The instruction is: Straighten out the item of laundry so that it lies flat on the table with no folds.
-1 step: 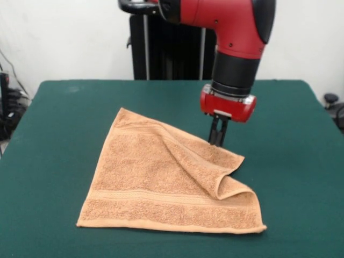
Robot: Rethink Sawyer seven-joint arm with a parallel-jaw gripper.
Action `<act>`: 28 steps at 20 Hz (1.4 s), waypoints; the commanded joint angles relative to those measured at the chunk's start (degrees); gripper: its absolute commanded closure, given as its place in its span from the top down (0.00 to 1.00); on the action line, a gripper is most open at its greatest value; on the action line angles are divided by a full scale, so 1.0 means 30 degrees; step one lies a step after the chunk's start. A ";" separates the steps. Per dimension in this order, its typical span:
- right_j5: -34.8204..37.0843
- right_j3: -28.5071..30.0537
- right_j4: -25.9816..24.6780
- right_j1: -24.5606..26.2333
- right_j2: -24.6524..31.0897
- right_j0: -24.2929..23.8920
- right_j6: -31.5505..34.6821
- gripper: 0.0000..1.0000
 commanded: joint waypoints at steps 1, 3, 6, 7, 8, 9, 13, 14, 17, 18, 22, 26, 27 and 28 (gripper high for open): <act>-0.0949 0.1655 0.0008 0.0744 0.1642 -0.0015 0.2559 0.00; -0.1062 0.1601 0.0072 0.0873 0.1622 -0.0014 0.2593 0.00; -0.0974 0.1146 0.0385 0.1192 0.1214 0.0384 0.2776 0.00; -0.1047 0.1025 0.0471 0.1349 0.1099 0.0501 0.2860 0.00; -0.1111 0.0910 0.0559 0.1497 0.1070 0.0572 0.2935 0.00; -0.1185 0.0830 0.0592 0.1634 0.1048 0.0621 0.2967 0.00; -0.1388 0.0663 0.0583 0.1961 0.0991 0.0605 0.2920 0.00; -0.1538 0.0620 0.0541 0.2095 0.1026 0.0546 0.2887 0.00; -0.1994 0.0317 0.0546 0.2700 0.0951 0.0596 0.2874 0.00; -0.2183 0.0239 0.0572 0.2935 0.0941 0.0624 0.2890 0.00; -0.2796 -0.0212 0.0519 0.3773 0.1088 0.0452 0.2739 0.00; -0.3512 -0.0652 0.0126 0.4800 0.1728 -0.0220 0.2286 0.00; -0.3661 -0.0751 0.0123 0.5008 0.1751 -0.0261 0.2282 0.00; -0.3699 -0.0895 0.0086 0.5122 0.1707 -0.0290 0.2205 0.00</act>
